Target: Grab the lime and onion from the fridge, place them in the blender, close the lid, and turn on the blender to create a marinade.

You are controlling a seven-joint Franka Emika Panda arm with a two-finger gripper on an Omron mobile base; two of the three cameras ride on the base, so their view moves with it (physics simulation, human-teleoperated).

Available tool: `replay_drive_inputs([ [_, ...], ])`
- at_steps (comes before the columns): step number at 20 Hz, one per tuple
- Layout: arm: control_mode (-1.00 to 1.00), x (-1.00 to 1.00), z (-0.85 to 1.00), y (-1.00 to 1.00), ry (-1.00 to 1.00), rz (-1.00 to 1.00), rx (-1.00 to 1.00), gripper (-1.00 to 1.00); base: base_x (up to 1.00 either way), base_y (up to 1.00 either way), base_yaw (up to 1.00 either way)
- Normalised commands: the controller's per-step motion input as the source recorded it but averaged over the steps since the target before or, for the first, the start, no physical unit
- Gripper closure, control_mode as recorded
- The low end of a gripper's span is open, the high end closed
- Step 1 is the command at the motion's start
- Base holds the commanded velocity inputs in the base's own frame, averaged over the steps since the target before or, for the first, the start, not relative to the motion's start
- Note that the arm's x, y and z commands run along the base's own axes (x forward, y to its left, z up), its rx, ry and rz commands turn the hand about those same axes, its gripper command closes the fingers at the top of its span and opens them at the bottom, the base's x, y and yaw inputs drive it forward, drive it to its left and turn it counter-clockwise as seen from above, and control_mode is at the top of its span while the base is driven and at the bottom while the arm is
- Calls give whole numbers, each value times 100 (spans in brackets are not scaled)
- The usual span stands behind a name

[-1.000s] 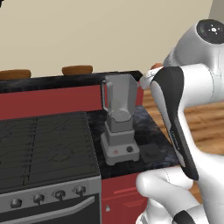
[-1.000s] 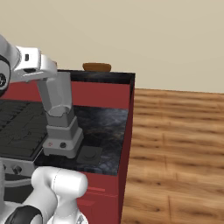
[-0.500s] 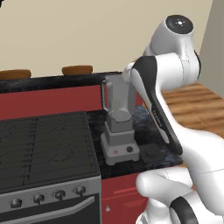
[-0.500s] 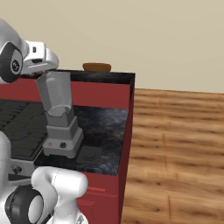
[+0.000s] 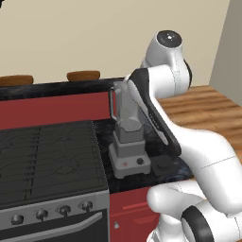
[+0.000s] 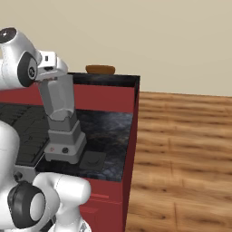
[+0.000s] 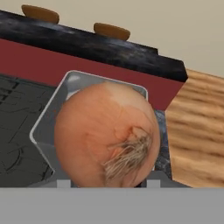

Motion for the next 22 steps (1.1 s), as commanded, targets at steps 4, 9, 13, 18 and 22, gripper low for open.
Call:
replay_drive_inputs([
  [4,-100,65,-12,6,13,0,0,100,0,0,0],
  [9,-100,52,-25,23,15,0,0,100,0,0,0],
  [13,-100,41,-23,33,15,0,0,100,0,0,0],
  [18,-100,30,-16,30,11,0,0,-100,0,0,0],
  [22,-100,0,-1,2,2,0,0,-100,0,0,0],
])
